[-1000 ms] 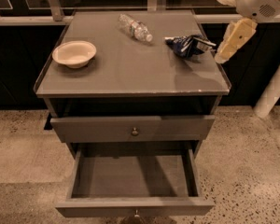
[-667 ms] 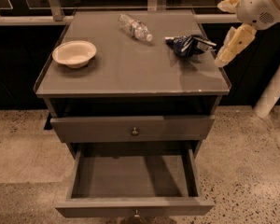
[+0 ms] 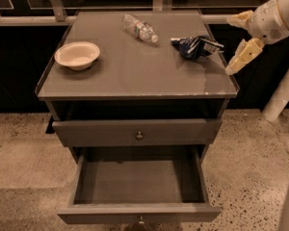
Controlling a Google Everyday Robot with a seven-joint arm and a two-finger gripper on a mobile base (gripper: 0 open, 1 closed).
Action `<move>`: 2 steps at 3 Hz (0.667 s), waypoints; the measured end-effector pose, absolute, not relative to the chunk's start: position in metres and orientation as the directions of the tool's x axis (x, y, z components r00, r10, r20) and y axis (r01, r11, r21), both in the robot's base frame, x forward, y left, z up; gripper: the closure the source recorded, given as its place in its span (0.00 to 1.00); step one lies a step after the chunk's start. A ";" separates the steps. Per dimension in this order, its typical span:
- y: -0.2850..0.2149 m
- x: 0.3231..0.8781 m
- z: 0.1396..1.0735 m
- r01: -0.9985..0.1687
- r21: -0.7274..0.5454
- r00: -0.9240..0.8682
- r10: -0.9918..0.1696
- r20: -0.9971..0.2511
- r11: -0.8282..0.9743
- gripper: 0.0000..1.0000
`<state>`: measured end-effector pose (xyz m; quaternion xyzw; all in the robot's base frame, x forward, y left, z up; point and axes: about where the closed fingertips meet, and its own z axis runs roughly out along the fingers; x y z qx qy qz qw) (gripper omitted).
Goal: Place blue chip bag into middle drawer
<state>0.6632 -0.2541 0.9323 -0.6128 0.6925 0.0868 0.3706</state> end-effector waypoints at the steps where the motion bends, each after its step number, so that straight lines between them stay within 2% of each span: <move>1: -0.262 0.698 0.905 -0.910 -0.334 0.048 -0.738 -0.673 0.246 0.00; 2: -0.256 0.726 0.888 -0.905 -0.344 0.073 -0.705 -0.706 0.250 0.00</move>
Offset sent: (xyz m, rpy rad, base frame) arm 0.1238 -0.0240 -0.0402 0.1717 -0.0731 0.0424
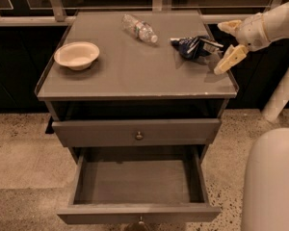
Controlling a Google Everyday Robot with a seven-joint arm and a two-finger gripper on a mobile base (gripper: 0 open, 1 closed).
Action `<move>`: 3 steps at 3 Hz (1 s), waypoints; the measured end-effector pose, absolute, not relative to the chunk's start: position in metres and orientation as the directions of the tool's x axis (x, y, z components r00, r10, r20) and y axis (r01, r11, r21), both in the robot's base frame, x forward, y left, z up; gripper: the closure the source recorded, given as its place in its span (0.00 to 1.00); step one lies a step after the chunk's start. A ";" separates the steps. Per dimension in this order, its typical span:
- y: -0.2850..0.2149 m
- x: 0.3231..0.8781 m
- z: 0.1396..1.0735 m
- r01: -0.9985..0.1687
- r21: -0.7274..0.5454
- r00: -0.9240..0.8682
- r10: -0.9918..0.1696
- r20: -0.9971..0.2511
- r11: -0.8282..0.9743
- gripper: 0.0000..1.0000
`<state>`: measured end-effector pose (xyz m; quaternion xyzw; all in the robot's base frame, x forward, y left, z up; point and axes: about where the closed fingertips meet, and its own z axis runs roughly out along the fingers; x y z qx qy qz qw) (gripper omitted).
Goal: Place blue chip bag into middle drawer
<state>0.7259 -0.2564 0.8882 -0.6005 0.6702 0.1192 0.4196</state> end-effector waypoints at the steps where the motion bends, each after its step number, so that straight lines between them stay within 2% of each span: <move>1: -0.241 0.750 0.877 -0.901 -0.349 0.090 -0.678 -0.730 0.257 0.00; 2: -0.227 0.771 0.867 -0.896 -0.344 0.072 -0.670 -0.739 0.283 0.19; 3: -0.226 0.772 0.866 -0.895 -0.344 0.072 -0.669 -0.740 0.284 0.42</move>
Offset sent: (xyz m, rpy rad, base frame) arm 0.1066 0.0160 -0.0088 0.0636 -0.0139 -0.0496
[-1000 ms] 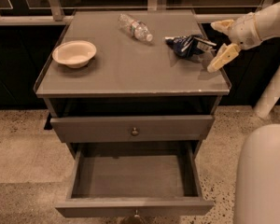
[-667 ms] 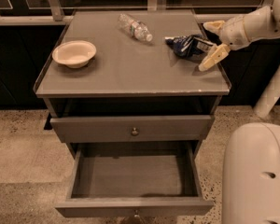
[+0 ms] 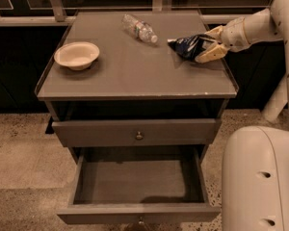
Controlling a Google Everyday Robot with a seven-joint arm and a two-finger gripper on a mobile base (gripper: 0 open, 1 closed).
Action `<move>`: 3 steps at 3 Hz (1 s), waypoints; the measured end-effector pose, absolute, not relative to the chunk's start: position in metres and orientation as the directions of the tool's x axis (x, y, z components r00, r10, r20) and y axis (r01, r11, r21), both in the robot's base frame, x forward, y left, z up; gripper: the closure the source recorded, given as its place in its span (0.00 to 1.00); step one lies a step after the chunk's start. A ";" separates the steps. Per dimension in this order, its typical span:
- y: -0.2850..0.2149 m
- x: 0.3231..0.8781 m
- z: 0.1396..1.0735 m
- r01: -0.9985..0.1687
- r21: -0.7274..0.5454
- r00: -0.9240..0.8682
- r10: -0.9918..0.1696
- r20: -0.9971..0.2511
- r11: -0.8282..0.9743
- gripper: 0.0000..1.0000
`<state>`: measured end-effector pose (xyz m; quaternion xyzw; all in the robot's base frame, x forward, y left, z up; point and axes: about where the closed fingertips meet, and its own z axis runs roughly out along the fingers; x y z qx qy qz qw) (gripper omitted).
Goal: Place blue chip bag into middle drawer
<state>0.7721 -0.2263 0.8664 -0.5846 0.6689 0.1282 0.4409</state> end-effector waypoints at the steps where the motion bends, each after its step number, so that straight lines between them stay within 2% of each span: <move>1: -0.226 0.772 0.866 -0.895 -0.344 0.072 -0.669 -0.740 0.284 0.65; 2: -0.226 0.772 0.866 -0.895 -0.344 0.072 -0.669 -0.740 0.284 0.88; 3: -0.226 0.772 0.866 -0.895 -0.344 0.072 -0.669 -0.740 0.283 1.00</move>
Offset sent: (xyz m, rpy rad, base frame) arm 0.0000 0.0000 0.0000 0.0000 0.0000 0.0000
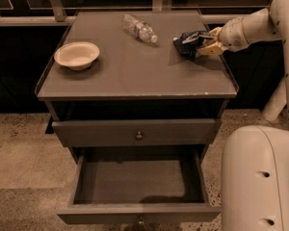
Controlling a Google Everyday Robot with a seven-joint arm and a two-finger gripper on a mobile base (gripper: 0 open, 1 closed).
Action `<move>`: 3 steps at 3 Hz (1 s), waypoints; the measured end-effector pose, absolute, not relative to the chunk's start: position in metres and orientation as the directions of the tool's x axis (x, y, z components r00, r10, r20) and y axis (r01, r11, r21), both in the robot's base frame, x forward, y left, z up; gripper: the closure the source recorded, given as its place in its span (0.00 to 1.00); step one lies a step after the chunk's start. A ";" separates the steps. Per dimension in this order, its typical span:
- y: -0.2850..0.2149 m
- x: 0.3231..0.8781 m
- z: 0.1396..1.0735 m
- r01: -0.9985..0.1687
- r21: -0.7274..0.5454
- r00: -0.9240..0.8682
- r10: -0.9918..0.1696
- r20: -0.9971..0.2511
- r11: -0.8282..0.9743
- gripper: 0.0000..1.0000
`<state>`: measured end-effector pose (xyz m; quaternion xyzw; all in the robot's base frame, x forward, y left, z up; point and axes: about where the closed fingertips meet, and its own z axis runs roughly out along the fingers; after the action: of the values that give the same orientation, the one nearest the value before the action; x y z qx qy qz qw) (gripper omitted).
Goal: Place blue chip bag into middle drawer
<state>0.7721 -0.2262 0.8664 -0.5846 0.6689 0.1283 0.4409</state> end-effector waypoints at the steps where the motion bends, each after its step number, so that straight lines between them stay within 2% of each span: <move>1: -0.221 0.767 0.866 -0.907 -0.329 0.076 -0.666 -0.742 0.263 1.00; 3: -0.252 0.718 0.925 -0.878 -0.288 -0.010 -0.617 -0.787 0.382 1.00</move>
Offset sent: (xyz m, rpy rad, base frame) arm -0.1112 0.0075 0.0116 0.0320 0.1180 -0.0461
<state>0.7180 -0.2516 0.9253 -0.5371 0.6960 0.1435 0.4545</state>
